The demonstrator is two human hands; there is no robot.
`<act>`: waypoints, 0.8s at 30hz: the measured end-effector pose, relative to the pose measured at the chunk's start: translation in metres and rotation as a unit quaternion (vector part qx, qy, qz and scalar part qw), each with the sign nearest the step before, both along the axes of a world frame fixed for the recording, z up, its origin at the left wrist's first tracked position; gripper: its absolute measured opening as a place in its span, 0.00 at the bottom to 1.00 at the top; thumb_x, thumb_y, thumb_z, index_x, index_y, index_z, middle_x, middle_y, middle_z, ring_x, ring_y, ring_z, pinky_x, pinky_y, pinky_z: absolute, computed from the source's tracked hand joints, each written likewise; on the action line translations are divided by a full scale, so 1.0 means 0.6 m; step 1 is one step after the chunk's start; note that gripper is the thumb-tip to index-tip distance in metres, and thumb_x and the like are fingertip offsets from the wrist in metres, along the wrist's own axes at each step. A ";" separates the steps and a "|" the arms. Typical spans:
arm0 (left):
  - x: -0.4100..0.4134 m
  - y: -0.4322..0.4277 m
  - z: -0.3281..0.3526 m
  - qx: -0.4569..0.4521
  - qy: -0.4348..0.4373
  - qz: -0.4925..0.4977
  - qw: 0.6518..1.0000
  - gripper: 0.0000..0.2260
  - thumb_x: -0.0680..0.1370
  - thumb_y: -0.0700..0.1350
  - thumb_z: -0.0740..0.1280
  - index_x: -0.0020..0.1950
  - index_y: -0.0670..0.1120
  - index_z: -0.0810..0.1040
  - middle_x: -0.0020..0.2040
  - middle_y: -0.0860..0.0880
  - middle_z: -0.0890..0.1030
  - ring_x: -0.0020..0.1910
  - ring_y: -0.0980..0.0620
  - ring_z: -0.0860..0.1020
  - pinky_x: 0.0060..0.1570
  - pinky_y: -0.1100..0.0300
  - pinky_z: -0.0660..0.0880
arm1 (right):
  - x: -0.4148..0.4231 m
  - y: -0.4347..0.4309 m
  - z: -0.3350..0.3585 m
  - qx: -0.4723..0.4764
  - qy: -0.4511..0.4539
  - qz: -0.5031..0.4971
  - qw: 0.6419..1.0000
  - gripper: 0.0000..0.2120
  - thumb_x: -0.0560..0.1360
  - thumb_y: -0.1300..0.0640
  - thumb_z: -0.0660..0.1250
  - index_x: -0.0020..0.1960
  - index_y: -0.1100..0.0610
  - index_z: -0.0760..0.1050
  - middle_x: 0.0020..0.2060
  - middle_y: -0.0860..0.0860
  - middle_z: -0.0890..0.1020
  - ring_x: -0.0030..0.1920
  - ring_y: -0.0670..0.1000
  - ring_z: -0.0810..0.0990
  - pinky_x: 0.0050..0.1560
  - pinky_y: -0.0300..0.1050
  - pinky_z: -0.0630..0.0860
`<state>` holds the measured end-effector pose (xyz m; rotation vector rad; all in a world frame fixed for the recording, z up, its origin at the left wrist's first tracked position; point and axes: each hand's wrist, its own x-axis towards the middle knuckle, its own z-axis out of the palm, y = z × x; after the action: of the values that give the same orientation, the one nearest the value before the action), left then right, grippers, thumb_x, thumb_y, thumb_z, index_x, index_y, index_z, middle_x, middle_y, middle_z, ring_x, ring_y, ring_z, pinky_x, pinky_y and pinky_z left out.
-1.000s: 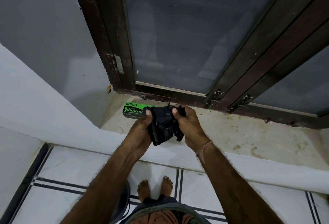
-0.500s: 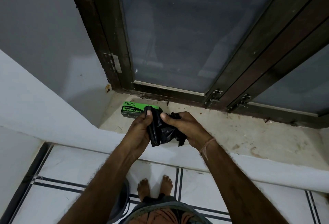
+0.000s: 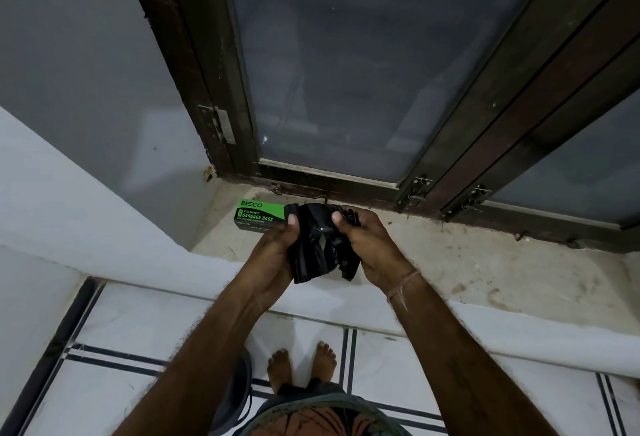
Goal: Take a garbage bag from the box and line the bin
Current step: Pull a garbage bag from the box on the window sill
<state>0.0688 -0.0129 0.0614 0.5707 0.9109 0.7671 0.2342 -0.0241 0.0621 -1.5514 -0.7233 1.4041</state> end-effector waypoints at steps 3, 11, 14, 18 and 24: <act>0.001 0.001 -0.004 0.004 -0.003 0.008 1.000 0.17 0.85 0.46 0.59 0.71 0.41 0.75 0.65 0.42 0.82 0.63 0.46 0.81 0.57 0.54 0.81 | -0.002 -0.002 0.004 0.021 0.035 0.007 0.999 0.17 0.84 0.51 0.63 0.62 0.62 0.81 0.56 0.60 0.86 0.59 0.59 0.84 0.59 0.49 0.80; -0.006 0.010 -0.016 0.053 0.059 -0.011 0.997 0.18 0.83 0.48 0.62 0.69 0.40 0.76 0.63 0.42 0.83 0.64 0.44 0.81 0.63 0.49 0.77 | 0.009 -0.011 0.010 0.040 -0.021 0.123 0.991 0.09 0.78 0.53 0.72 0.48 0.60 0.84 0.43 0.55 0.87 0.45 0.51 0.86 0.49 0.45 0.80; -0.008 0.010 -0.024 0.071 0.095 -0.023 0.993 0.17 0.83 0.47 0.62 0.69 0.41 0.75 0.62 0.42 0.83 0.63 0.45 0.81 0.61 0.51 0.79 | 0.012 -0.007 0.009 0.028 -0.054 0.138 0.989 0.10 0.77 0.53 0.73 0.46 0.61 0.84 0.40 0.53 0.86 0.41 0.48 0.85 0.45 0.42 0.78; -0.002 0.008 -0.024 0.055 0.054 -0.018 0.997 0.15 0.84 0.43 0.61 0.68 0.38 0.75 0.61 0.40 0.83 0.61 0.44 0.82 0.61 0.49 0.79 | 0.003 -0.011 0.009 0.023 0.016 0.138 0.990 0.14 0.80 0.51 0.68 0.47 0.62 0.82 0.40 0.54 0.85 0.42 0.48 0.85 0.46 0.42 0.80; 0.005 0.000 -0.022 0.021 -0.056 -0.005 0.998 0.14 0.86 0.44 0.54 0.51 0.39 0.75 0.44 0.45 0.80 0.50 0.49 0.81 0.56 0.56 0.79 | -0.008 -0.007 -0.016 0.027 0.233 0.063 0.970 0.18 0.80 0.46 0.61 0.38 0.56 0.78 0.41 0.55 0.84 0.48 0.55 0.84 0.60 0.53 0.79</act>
<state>0.0717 -0.0127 0.0482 0.5631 0.7906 0.8015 0.2294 -0.0285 0.0525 -1.0848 -0.5685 1.7457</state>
